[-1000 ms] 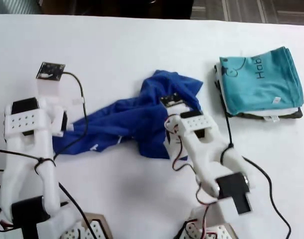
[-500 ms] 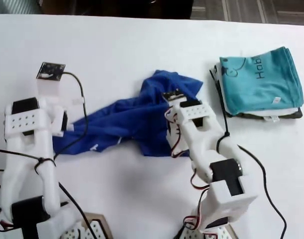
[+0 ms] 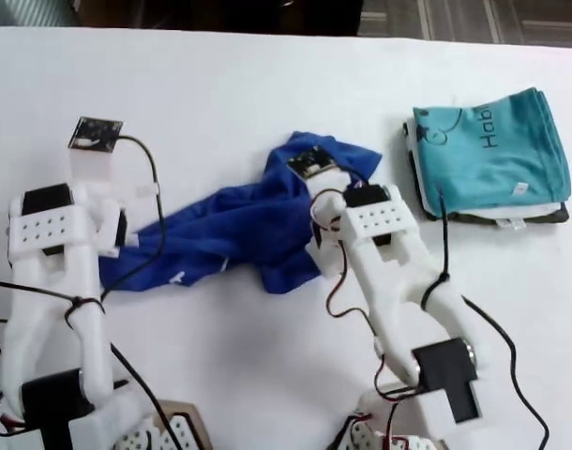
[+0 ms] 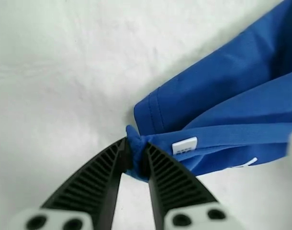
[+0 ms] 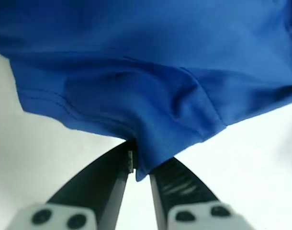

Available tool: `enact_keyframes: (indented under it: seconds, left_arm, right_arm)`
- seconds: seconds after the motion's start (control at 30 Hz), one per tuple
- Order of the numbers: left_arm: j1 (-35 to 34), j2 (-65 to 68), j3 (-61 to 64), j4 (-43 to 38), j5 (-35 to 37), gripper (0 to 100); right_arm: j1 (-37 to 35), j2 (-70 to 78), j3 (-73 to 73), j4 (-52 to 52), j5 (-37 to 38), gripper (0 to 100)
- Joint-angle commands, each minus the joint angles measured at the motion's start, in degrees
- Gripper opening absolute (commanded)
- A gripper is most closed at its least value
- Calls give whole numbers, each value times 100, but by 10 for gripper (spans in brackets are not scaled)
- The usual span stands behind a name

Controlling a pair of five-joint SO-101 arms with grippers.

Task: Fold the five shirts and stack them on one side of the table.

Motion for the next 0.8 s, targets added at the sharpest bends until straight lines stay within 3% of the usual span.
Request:
enact_keyframes:
  seconds: [0.0, 0.13, 0.37, 0.77]
  left_arm:
    - [44, -211, -31, -88, 9, 27]
    - [273, -255, -66, -18, 9, 26]
    - [563, -651, -1323, 1143, 0, 26]
    - [554, -774, -3073, 1943, -396, 26]
  right_arm:
    - [40, -523, 70, -31, 176, 20]
    - [119, -1024, -62, -40, 202, 20]
    - [418, -2044, -422, -66, 325, 20]
    - [734, -2123, -2365, -145, 316, 20]
